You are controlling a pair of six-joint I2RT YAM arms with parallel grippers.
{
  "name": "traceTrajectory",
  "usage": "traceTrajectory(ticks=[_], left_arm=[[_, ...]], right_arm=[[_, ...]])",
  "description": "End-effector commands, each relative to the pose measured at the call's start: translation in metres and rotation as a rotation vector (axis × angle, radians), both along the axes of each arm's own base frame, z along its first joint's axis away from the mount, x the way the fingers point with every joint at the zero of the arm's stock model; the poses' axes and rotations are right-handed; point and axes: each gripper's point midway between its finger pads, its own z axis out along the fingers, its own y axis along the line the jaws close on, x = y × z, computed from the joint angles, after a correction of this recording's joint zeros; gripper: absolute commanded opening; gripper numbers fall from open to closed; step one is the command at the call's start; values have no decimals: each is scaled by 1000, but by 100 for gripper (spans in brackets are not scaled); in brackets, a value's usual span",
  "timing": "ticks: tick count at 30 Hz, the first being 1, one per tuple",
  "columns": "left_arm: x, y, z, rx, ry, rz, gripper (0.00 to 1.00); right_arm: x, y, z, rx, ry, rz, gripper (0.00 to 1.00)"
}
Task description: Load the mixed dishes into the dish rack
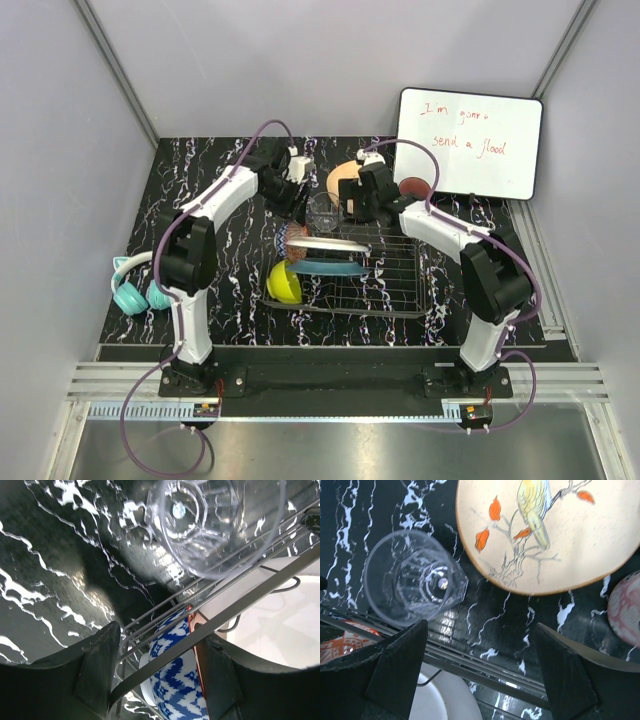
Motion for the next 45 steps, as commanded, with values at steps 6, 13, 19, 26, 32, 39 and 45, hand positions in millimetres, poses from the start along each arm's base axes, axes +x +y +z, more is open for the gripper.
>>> traceTrajectory(ticks=[6,13,19,26,32,39,45], left_arm=[[-25,19,17,26,-77,-2,62],[-36,25,25,31,-93,-1,61],[-16,17,75,-2,-166,7,62],[1,17,163,-60,-278,30,71],[40,28,182,-52,-363,95,75],[55,28,148,-61,-277,110,71],[52,33,133,-59,-254,111,70]], right_arm=[[-85,-8,-46,-68,249,95,89],[-80,-5,-40,-73,232,106,91],[-42,11,17,-72,105,128,96],[19,16,77,-91,-56,81,99],[101,-2,63,-87,-78,-38,99],[169,-7,20,-205,-103,-98,100],[198,-21,8,-167,-117,-146,100]])
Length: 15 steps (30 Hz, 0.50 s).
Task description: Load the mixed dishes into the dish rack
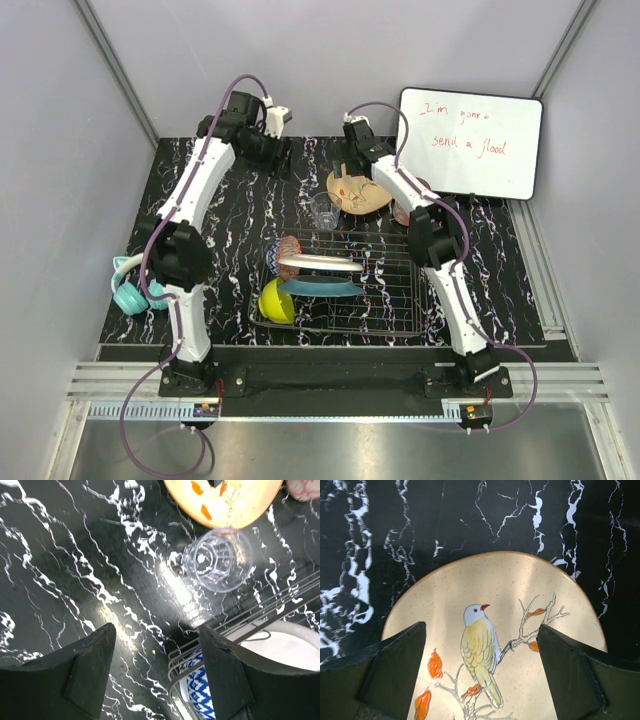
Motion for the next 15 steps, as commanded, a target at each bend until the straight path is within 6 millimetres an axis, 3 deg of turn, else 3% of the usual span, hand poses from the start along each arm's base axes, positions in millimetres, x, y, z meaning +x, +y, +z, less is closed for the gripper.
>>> traceTrajectory(ticks=[1,2,8,15], left_arm=[[1,-1,15,-40,-41,1,70],[1,-1,13,-42,-33,3,70],[-8,-3,-5,-60,20,3,69],[-9,2,-11,-67,28,21,68]], right_arm=[[28,-14,44,24,-112,-41,100],[31,-19,37,23,-106,-52,100],[48,-34,43,75,-132,-85,100],[56,-39,31,122,-119,-80,100]])
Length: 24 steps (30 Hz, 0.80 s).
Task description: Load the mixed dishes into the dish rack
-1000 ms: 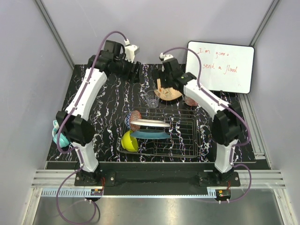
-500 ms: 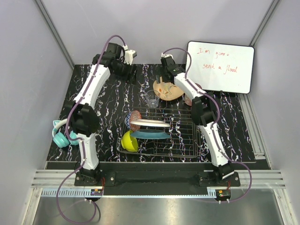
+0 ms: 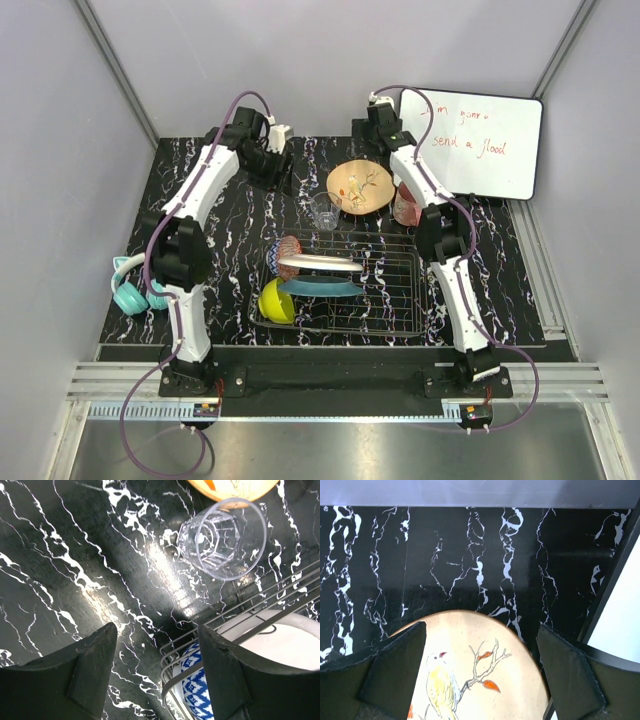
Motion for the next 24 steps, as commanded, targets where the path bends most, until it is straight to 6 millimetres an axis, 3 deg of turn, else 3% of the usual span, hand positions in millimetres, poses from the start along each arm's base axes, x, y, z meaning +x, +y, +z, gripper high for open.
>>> traceTrajectory(ticks=[1,19,24], left_arm=[[7,1,32,-57,-93,15,68],[1,3,44,-102,-105,12,68],[4,4,42,-110,-104,21,68]], right_arm=[[8,7,-6,57,-8,19,100],[8,14,-48,87,59,15,100],[-8,24,-67,124,150,47,100]])
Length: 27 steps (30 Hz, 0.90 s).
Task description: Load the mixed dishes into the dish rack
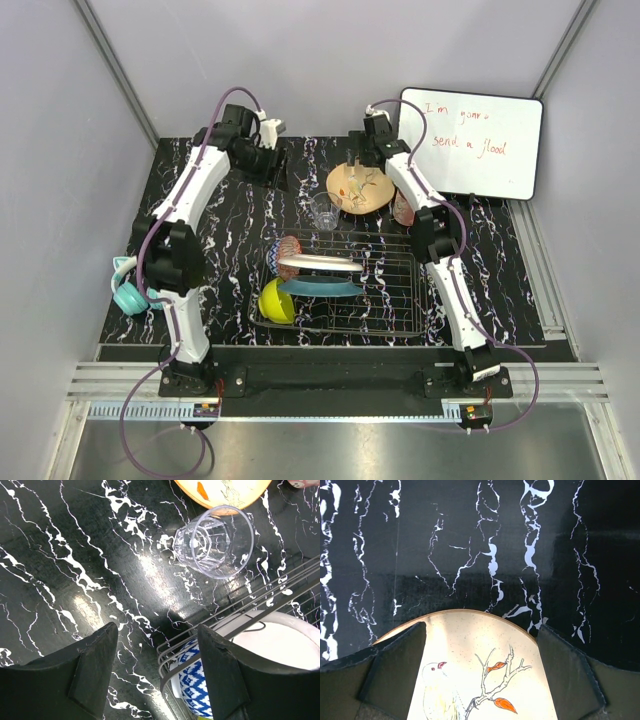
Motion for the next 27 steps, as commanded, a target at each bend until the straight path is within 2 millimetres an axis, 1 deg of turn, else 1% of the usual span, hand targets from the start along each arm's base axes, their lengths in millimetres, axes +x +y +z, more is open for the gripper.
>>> traceTrajectory(ticks=[1,4,6,7,8,9,11,12,14,15,18,19,22,24,25,26,27], left_arm=[[6,-2,26,-53,-77,4,68],[8,-3,29,-63,-82,8,68],[10,-4,33,-68,-88,10,68],[11,-4,33,-68,-89,12,68],[12,-4,35,-69,-95,14,68],[12,-3,36,-67,-99,16,68],[12,-3,36,-67,-98,18,68],[11,-3,36,-66,-97,18,68],[10,-3,34,-65,-92,20,68],[11,-3,34,-65,-93,20,68],[11,-4,32,-71,-84,21,68],[11,-5,32,-80,-78,24,68],[12,-7,27,-88,-64,24,68],[14,-8,24,-89,-62,24,68],[15,-8,20,-85,-55,26,68],[16,-8,18,-85,-52,26,68],[16,-8,15,-83,-47,25,68]], right_arm=[[-19,16,-17,72,106,46,100],[-34,27,-29,86,163,81,100],[-42,35,-32,81,183,96,100],[-48,44,-33,98,199,128,100],[-51,48,-33,101,204,138,100],[-57,57,-33,105,213,160,100],[-61,64,-32,117,222,180,100],[-67,72,-32,129,235,201,100],[-71,80,-30,138,240,220,100],[-77,88,-30,140,247,240,100],[-86,103,-28,150,255,289,100],[-90,112,-25,154,251,309,100],[-95,124,-21,188,255,344,100],[-94,127,-15,189,239,351,100],[-92,127,-8,185,221,352,99],[-89,124,-4,173,207,345,100],[-82,116,1,134,178,326,100]])
